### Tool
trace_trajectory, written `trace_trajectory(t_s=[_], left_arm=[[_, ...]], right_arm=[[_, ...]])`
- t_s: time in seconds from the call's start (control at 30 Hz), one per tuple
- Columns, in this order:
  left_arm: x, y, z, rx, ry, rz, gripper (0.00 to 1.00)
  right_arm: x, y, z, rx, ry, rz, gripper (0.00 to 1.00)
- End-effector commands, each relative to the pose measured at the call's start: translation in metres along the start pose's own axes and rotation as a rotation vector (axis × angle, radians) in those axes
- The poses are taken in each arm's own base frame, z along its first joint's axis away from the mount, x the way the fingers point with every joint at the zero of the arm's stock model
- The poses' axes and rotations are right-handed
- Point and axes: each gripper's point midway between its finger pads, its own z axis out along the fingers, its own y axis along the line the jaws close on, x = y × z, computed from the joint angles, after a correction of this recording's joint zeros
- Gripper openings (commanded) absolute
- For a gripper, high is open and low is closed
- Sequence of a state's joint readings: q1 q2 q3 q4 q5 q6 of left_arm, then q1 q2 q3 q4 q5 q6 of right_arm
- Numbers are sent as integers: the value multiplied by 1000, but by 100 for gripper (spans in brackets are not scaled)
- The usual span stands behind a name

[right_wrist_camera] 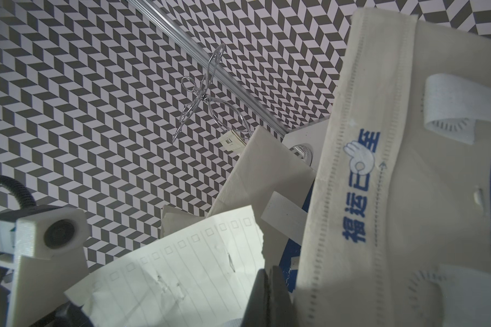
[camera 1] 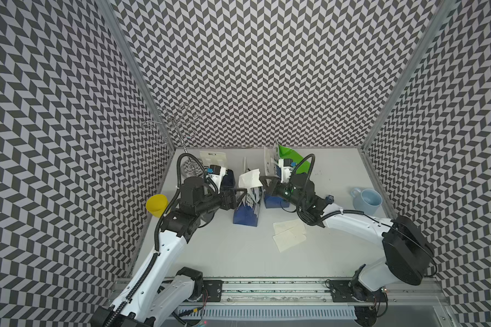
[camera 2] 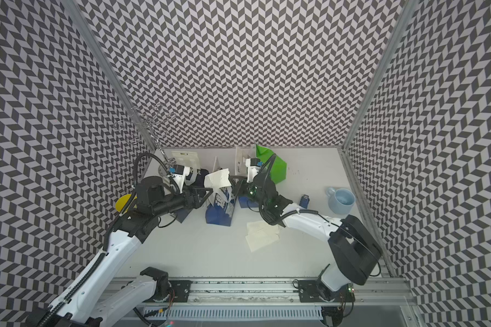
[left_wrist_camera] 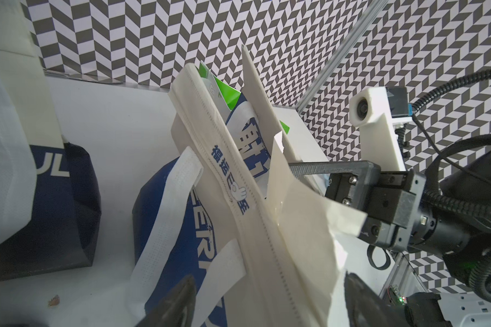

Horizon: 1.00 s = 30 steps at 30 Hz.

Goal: Staple the receipts to the bags
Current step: Hold the receipt from the takeout bag.

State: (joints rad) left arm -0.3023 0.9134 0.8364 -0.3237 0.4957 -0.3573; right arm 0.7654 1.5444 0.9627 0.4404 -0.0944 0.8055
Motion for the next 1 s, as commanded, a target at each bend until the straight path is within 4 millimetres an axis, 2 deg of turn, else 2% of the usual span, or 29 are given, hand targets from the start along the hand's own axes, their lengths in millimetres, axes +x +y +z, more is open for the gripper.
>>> trace_trajectory(t_s=[0.0, 0.13, 0.3, 0.43, 0.57, 0.67, 0.73, 0.8, 0.83, 0.97], left_arm=[[-10, 0, -5, -77, -45, 36, 86], [-9, 3, 3, -134, -55, 32, 80], [-14, 16, 1, -220, -85, 15, 38], [-22, 13, -4, -212, -132, 2, 15], [-30, 7, -4, -191, -151, 24, 5], [-33, 2, -4, -175, -141, 78, 0], [-31, -4, -3, -154, -107, 138, 0], [-24, -5, -2, -140, -62, 198, 0], [-19, -6, -1, -132, -33, 230, 0], [2, 1, 2, -144, 82, 300, 0]], right_arm=[[-2, 0, -1, 7, -6, 11, 0], [-3, 4, -2, -2, -9, 8, 0], [-4, 6, -4, -4, -15, 3, 0], [0, 6, -5, -3, 1, -2, 0], [11, 4, -9, 8, 43, -37, 0], [15, -3, -21, 37, 34, -43, 1], [1, 3, -34, 24, -35, -93, 14], [-14, 16, -41, 17, -65, -185, 34], [-20, 22, -44, 17, -73, -253, 40], [-38, 43, -58, -1, -114, -460, 51]])
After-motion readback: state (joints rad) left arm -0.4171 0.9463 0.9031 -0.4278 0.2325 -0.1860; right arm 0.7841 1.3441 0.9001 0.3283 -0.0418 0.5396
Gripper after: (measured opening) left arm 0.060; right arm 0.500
